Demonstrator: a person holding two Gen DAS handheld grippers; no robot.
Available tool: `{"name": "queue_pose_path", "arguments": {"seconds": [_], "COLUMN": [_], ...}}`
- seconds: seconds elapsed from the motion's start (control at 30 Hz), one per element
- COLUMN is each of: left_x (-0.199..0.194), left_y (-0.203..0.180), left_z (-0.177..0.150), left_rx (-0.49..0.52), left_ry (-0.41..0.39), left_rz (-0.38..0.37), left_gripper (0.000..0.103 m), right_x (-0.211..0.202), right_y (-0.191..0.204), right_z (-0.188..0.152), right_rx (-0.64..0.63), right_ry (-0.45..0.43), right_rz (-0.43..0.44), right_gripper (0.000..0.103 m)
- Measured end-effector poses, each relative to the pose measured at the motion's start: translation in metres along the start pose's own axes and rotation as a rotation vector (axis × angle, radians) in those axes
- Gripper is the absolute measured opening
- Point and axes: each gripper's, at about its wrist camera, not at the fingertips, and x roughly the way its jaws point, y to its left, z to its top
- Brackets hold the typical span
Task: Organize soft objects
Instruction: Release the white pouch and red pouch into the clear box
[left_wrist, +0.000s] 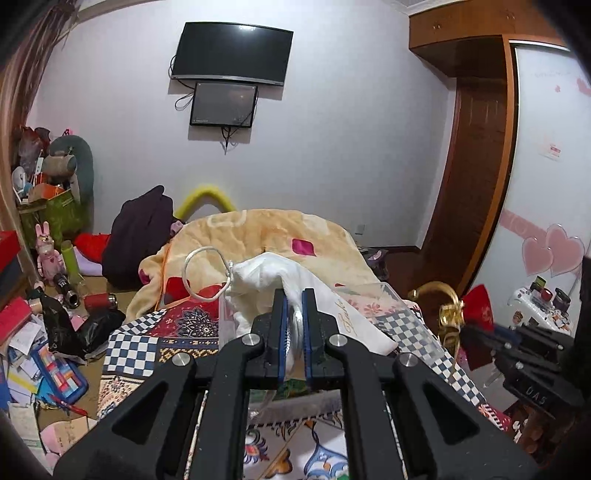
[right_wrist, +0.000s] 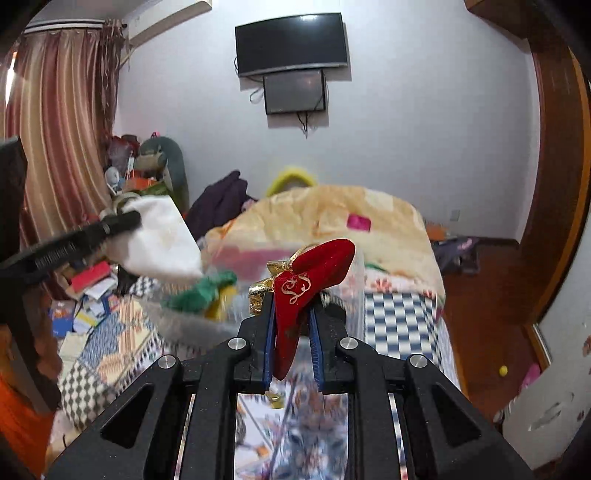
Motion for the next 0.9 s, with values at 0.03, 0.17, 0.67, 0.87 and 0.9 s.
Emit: {"name": "queue_pose_path", "arguments": {"seconds": [0.03,0.17,0.67,0.87,0.9], "left_x": [0.005,0.022,0.079,0.079,0.078], "left_y": [0.000,0.000,-0.007,-0.010,-0.010], "left_z": [0.000,-0.002,-0.036,-0.047,-0.048], "left_rx": [-0.006,-0.016,0.044,0.065,0.069], "left_ry": [0.005,0.036,0.181,0.214,0.218], "left_rz": [-0.005,-0.012,0.026,0.027,0.028], "left_gripper": [0.006,0.006,0.006,0.007,0.007], "right_x": [0.002,0.015,0.078,0.085,0.083], "right_y": [0.001,-0.001,0.003,0.002,0.002], "right_z": [0.004,0.013,-0.001,-0.010,-0.011], "right_rx": [0.002,0.018,-0.001,-0.005,-0.010], "right_ry": [-0.005,-0.016,0.145,0.196,0.198], "right_rz": [0.003,0.014,-0.004,-0.010,-0.006], "right_gripper": [0.015,0.015,0.015,0.018,0.019]}}
